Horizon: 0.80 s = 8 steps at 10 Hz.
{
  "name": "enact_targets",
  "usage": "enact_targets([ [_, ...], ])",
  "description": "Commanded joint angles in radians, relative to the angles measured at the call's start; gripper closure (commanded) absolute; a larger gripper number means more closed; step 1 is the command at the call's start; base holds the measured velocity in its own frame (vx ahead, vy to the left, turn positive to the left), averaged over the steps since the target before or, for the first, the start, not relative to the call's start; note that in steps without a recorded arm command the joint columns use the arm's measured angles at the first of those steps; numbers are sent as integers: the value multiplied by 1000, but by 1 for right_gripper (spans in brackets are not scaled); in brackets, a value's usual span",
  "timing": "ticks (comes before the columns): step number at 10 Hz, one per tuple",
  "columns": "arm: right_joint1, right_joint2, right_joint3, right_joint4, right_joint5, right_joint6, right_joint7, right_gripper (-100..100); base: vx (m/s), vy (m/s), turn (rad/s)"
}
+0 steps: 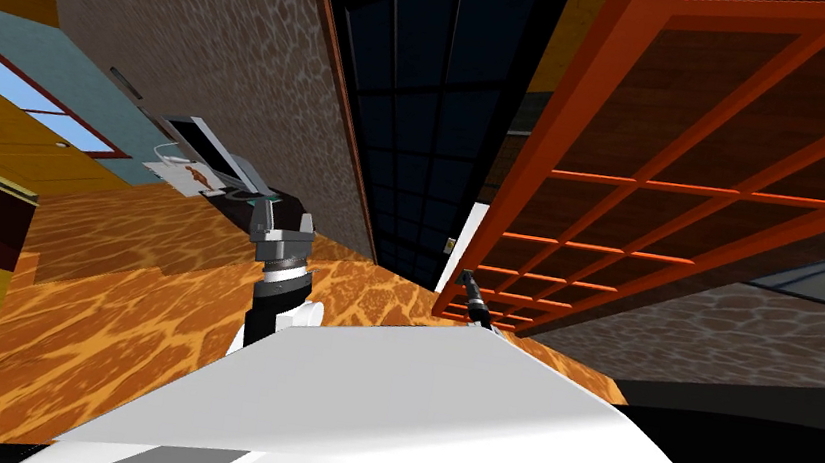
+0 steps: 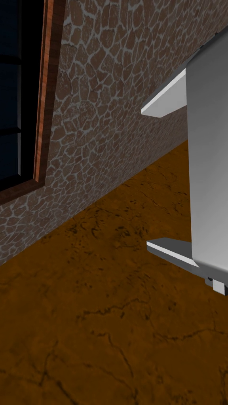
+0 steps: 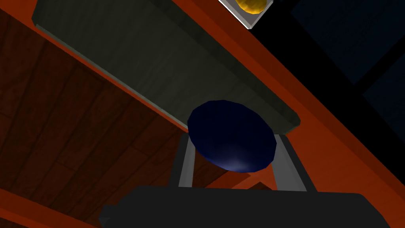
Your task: Pull the door open
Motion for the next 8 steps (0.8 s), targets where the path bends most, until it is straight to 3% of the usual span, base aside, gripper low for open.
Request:
enact_targets([
  [1,3,5,7,-5,-5,3,-29,100,-29,-16,35],
  [8,5,1,29,-8,-62,5,-193,100,-34,-17,54],
])
